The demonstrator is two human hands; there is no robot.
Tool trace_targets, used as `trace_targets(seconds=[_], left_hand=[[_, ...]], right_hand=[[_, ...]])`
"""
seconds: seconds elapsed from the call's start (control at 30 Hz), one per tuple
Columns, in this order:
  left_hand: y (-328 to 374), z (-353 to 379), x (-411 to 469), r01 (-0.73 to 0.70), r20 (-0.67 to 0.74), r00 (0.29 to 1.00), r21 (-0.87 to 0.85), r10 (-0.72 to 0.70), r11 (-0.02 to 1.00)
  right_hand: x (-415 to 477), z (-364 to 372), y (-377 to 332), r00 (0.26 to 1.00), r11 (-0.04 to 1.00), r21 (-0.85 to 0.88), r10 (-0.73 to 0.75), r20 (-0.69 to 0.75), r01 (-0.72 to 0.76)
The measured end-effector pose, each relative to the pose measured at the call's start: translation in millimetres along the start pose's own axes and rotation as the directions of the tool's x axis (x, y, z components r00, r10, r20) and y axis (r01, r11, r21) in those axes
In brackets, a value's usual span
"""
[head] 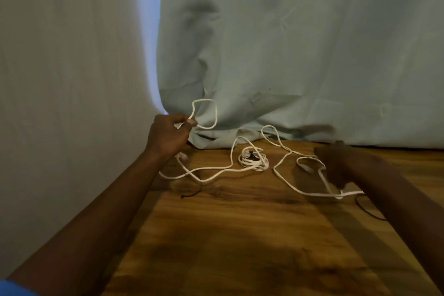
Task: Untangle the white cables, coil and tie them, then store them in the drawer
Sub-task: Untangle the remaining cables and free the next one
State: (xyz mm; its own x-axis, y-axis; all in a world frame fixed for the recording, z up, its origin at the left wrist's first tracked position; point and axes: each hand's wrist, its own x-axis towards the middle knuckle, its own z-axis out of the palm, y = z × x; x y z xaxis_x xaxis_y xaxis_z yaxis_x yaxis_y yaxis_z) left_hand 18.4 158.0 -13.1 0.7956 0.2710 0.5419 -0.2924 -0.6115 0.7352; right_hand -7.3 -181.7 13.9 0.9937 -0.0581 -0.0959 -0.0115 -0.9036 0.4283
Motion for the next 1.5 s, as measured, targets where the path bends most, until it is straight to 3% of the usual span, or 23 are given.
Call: trace_targets(seconds=[0.07, 0.13, 0.17, 0.23, 0.27, 0.3, 0.33, 0.4, 0.43, 0.5, 0.57, 0.63, 0.73, 0.87, 0.9, 0.97, 1.0, 1.07, 1.13, 1.17, 1.27, 1.33, 1.5], left_hand=[[3.2, -3.7, 1.8, -0.055, -0.137, 0.989, -0.026, 0.051, 0.998], [10.8, -6.9, 6.4, 0.001, -0.158, 0.987, -0.185, -0.03, 0.983], [14.9, -7.3, 9.1, 0.05, -0.119, 0.989, -0.298, -0.089, 0.953], [30.2, -6.8, 6.5, 0.16, -0.002, 0.983, -0.469, -0.182, 0.869], [39.0, -4.8, 2.6, 0.199, 0.059, 0.978, -0.531, -0.199, 0.824], [47.7, -1.4, -2.3, 0.234, 0.119, 0.972, -0.586, -0.203, 0.776], [55.8, 1.9, -7.2, 0.267, 0.177, 0.964, -0.634, -0.2, 0.726], [67.2, 7.1, -14.2, 0.299, 0.251, 0.954, -0.719, -0.167, 0.627], [70.8, 8.5, -16.0, 0.303, 0.265, 0.952, -0.757, -0.153, 0.579], [76.1, 11.1, -19.1, 0.288, 0.252, 0.958, -0.817, -0.14, 0.5], [80.1, 16.0, -21.9, 0.255, 0.221, 0.967, -0.833, -0.127, 0.491], [83.4, 20.6, -21.9, 0.22, 0.194, 0.975, -0.831, -0.104, 0.51], [88.7, 24.8, -11.0, 0.171, 0.131, 0.985, -0.854, -0.115, 0.492], [88.3, 34.3, 4.1, 0.191, 0.124, 0.98, -0.784, -0.154, 0.59], [83.8, 37.4, 6.6, 0.181, 0.111, 0.983, -0.7, -0.145, 0.691], [69.8, 41.0, 12.6, -0.002, -0.034, 0.999, -0.31, -0.009, 0.951], [60.9, 39.5, 15.5, -0.13, -0.143, 0.983, -0.076, 0.119, 0.989], [46.4, 33.0, 18.3, -0.301, -0.212, 0.917, 0.19, 0.338, 0.935], [25.3, 31.3, 29.5, -0.395, -0.039, 0.91, 0.222, 0.413, 0.891], [16.2, 31.3, 34.3, -0.38, 0.08, 0.925, 0.216, 0.372, 0.899], [-13.3, 36.7, 42.1, -0.168, 0.347, 0.935, 0.268, 0.068, 0.949], [-30.7, 41.1, 39.7, -0.117, 0.395, 0.918, 0.367, -0.04, 0.923], [-41.5, 36.1, 33.5, -0.207, 0.483, 0.876, 0.345, 0.016, 0.915]], right_hand=[[-5.9, -15.1, -4.4, 0.984, 0.998, 0.03, -0.047, -0.173, 0.053], [-9.8, -28.9, -15.4, 0.938, 0.957, 0.233, -0.086, -0.335, 0.171], [-12.8, -34.8, -25.7, 0.91, 0.871, 0.4, -0.116, -0.397, 0.285], [-29.0, -45.6, -53.3, 0.854, 0.484, 0.707, -0.234, -0.464, 0.517], [-37.6, -49.4, -69.7, 0.826, 0.27, 0.787, -0.292, -0.481, 0.554], [-40.6, -49.4, -86.1, 0.807, 0.144, 0.816, -0.319, -0.497, 0.559], [-40.0, -47.0, -100.8, 0.782, 0.09, 0.804, -0.316, -0.537, 0.588], [-29.4, -38.7, -125.4, 0.739, 0.105, 0.74, -0.235, -0.631, 0.664], [-23.4, -34.9, -132.8, 0.734, 0.09, 0.733, -0.19, -0.652, 0.675], [-14.5, -30.7, -134.7, 0.77, -0.089, 0.782, -0.132, -0.624, 0.617], [-5.8, -26.5, -130.4, 0.811, -0.331, 0.8, -0.144, -0.567, 0.5], [0.2, -17.7, -130.9, 0.81, -0.45, 0.788, -0.205, -0.55, 0.421], [6.0, 4.9, -136.0, 0.833, -0.429, 0.794, -0.149, -0.533, 0.431], [14.6, 25.3, -129.4, 0.773, -0.066, 0.771, 0.093, -0.627, 0.633], [17.6, 28.6, -126.9, 0.762, -0.017, 0.766, 0.118, -0.637, 0.643], [22.6, 36.5, -122.7, 0.751, 0.082, 0.768, 0.166, -0.639, 0.635], [24.0, 40.2, -121.3, 0.746, 0.14, 0.767, 0.178, -0.642, 0.627], [25.6, 45.2, -117.9, 0.739, 0.21, 0.76, 0.183, -0.648, 0.615], [25.8, 45.6, -115.2, 0.747, 0.218, 0.767, 0.183, -0.64, 0.604], [26.1, 44.5, -114.6, 0.747, 0.213, 0.77, 0.191, -0.637, 0.602], [29.5, 44.7, -114.1, 0.741, 0.201, 0.779, 0.238, -0.628, 0.595], [34.0, 48.8, -115.5, 0.751, 0.237, 0.79, 0.247, -0.612, 0.566], [41.8, 53.7, -122.8, 0.797, 0.324, 0.822, 0.247, -0.551, 0.468]])
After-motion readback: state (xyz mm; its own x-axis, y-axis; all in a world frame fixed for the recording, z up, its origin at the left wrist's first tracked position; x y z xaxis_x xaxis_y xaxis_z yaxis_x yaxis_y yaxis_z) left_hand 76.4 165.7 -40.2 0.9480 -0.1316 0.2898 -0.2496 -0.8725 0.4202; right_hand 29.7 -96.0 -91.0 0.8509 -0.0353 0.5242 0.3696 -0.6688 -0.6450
